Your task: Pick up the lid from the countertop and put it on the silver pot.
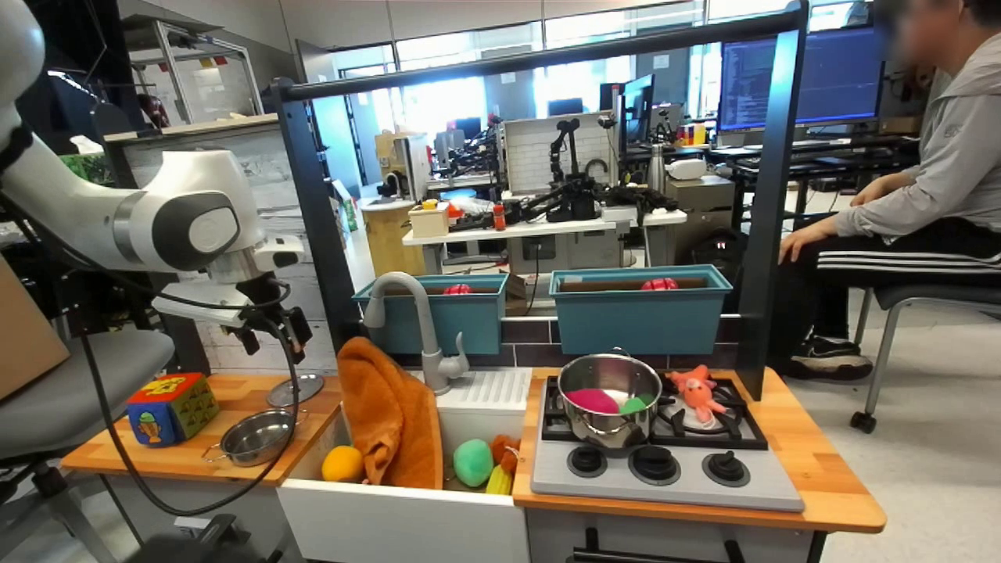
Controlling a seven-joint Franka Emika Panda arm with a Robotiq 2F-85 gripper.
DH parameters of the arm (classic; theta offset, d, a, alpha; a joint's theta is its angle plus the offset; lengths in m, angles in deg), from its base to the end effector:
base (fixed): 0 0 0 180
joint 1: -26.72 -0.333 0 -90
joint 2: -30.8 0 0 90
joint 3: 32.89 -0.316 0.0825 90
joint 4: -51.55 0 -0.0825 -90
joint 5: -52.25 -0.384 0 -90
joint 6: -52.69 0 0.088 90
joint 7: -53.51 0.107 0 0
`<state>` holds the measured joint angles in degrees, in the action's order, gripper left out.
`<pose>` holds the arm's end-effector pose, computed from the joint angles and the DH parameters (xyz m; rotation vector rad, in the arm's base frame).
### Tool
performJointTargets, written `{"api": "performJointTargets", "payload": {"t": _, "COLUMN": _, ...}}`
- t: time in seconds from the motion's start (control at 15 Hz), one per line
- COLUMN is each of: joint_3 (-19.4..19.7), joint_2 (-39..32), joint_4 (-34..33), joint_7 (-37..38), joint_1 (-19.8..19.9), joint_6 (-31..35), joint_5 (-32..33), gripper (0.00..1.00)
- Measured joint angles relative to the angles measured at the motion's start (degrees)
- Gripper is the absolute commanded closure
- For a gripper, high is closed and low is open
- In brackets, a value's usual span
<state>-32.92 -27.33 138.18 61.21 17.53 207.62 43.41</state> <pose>0.6978 0.1079 0.0737 -3.0240 0.1631 -0.2485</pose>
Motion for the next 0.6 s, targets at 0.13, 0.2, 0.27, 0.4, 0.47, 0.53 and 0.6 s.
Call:
{"api": "performJointTargets", "payload": {"t": 0.13, "joint_3": 0.8, "joint_2": -3.5, "joint_4": -4.3, "joint_7": 1.7, "joint_1": 0.0, "joint_6": -2.8, "joint_5": 0.4, "gripper": 0.0}}
{"api": "performJointTargets", "payload": {"t": 0.2, "joint_3": 0.9, "joint_2": -5.1, "joint_4": -6.2, "joint_7": 2.2, "joint_1": 0.0, "joint_6": -4.1, "joint_5": 0.4, "gripper": 0.0}}
{"api": "performJointTargets", "payload": {"t": 0.27, "joint_3": 0.9, "joint_2": -6.6, "joint_4": -7.9, "joint_7": 2.6, "joint_1": 0.0, "joint_6": -5.0, "joint_5": 0.4, "gripper": 0.0}}
{"api": "performJointTargets", "payload": {"t": 0.4, "joint_3": 0.7, "joint_2": -9.2, "joint_4": -10.9, "joint_7": 3.2, "joint_1": 0.0, "joint_6": -5.8, "joint_5": 0.4, "gripper": 0.0}}
{"api": "performJointTargets", "payload": {"t": 0.47, "joint_3": 0.6, "joint_2": -10.2, "joint_4": -12.1, "joint_7": 3.2, "joint_1": -0.1, "joint_6": -5.9, "joint_5": 0.4, "gripper": 0.0}}
{"api": "performJointTargets", "payload": {"t": 0.53, "joint_3": 0.5, "joint_2": -11.2, "joint_4": -13.4, "joint_7": 3.2, "joint_1": -0.2, "joint_6": -5.9, "joint_5": 0.4, "gripper": 0.0}}
{"api": "performJointTargets", "payload": {"t": 0.6, "joint_3": 0.4, "joint_2": -12.1, "joint_4": -14.5, "joint_7": 3.2, "joint_1": -0.3, "joint_6": -5.9, "joint_5": 0.5, "gripper": 0.0}}
